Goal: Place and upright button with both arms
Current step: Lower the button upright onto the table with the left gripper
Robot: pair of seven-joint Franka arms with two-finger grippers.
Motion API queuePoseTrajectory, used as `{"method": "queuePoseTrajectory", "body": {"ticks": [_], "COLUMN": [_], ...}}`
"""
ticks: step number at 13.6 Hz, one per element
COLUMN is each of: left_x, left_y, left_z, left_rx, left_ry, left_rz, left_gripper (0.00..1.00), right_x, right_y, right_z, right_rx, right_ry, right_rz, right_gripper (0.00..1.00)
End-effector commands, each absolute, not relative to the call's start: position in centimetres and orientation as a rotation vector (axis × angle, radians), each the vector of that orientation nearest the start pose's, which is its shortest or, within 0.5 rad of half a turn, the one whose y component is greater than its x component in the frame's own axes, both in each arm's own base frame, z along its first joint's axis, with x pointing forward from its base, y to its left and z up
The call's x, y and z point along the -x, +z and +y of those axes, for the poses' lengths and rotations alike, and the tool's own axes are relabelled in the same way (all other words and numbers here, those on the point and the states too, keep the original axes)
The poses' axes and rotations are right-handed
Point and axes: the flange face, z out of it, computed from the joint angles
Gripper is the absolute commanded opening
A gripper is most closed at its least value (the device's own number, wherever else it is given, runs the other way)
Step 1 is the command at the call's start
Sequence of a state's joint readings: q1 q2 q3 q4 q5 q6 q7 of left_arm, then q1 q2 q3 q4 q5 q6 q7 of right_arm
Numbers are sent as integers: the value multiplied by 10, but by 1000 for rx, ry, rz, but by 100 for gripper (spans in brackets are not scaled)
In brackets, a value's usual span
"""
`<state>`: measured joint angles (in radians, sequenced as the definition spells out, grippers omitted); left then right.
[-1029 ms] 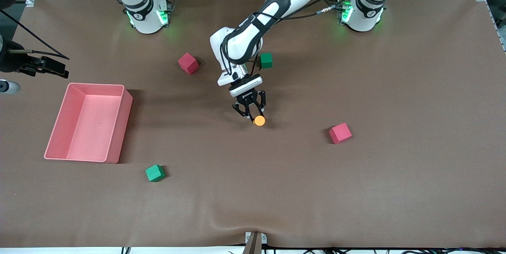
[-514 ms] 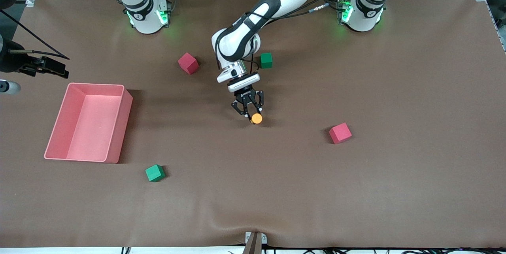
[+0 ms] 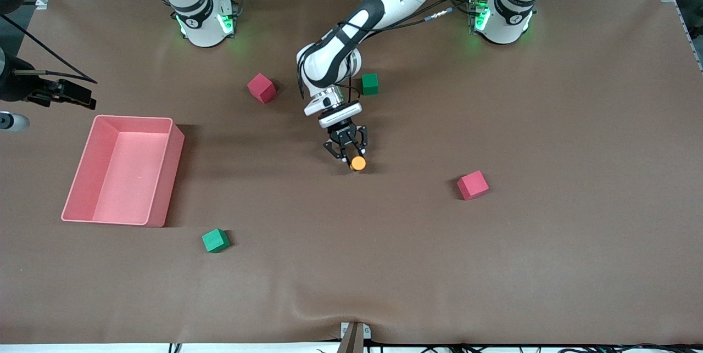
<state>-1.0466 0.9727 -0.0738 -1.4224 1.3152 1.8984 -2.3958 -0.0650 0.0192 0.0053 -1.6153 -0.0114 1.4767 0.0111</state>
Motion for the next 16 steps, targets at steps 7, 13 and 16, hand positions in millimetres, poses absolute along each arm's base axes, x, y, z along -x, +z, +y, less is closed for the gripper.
{"method": "queuePoseTrajectory", "body": {"ticks": [7, 13, 16], "left_x": [-372, -369, -369], "left_y": [95, 86, 86], "left_z": [-590, -589, -589], "left_rx": [2412, 2407, 2407], "left_ry": [-1634, -1628, -1628], "left_rz": [-596, -582, -580], "left_gripper": [3, 18, 41], "right_x": [-548, -548, -548], "right_y": [583, 583, 583], "right_z": [-30, -30, -30], "right_rx": [3155, 3155, 3155], "right_ry": [250, 250, 250], "right_rz": [119, 119, 119], "right_gripper": [100, 100, 100]}}
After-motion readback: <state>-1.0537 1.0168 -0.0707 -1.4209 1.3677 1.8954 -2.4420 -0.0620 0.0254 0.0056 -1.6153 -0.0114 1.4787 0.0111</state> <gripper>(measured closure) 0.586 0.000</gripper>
